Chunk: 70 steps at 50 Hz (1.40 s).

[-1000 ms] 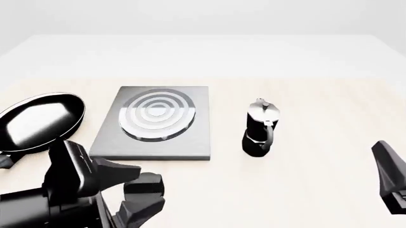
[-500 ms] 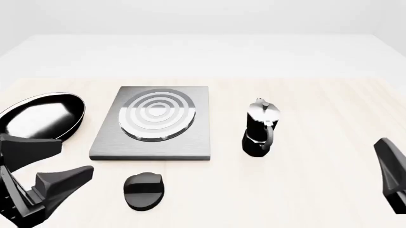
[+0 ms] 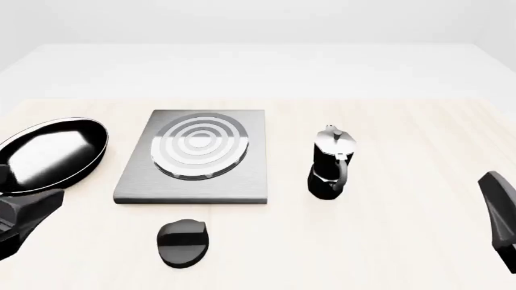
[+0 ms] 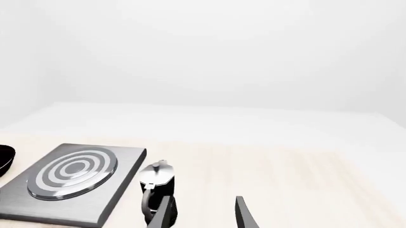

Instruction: Turn on the stove and put the frying pan on it.

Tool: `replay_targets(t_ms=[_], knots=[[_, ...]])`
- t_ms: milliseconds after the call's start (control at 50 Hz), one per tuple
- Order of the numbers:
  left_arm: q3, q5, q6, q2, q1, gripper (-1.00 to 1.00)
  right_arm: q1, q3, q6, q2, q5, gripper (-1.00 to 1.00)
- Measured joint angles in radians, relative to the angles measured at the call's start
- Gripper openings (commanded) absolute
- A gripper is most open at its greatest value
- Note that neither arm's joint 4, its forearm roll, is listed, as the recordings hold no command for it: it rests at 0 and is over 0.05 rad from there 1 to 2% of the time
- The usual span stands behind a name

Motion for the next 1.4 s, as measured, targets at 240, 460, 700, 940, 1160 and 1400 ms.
replay_targets(t_ms=[240,460,700,940,1160,1400], knots=[[0.021,-0.032,0.052,0.033,0.151,1.0,0.015,-0.005,-0.003,0.0,0.002,1.0],[0.06,-0.109,0.095,0.098,0.283,1.0,0.026,-0.008,-0.005,0.001,0.003,1.0],[0.106,-0.214,0.151,0.189,0.41,1.0,0.035,-0.01,-0.007,0.001,0.005,1.0],[0.136,-0.331,0.224,0.302,0.528,1.0,0.042,-0.006,-0.005,0.001,0.001,1.0],[0.146,-0.441,0.3,0.422,0.633,1.0,0.044,0.003,0.0,0.002,-0.005,1.0],[0.147,-0.563,0.379,0.564,0.734,1.0,0.044,0.011,0.003,0.002,-0.011,1.0]])
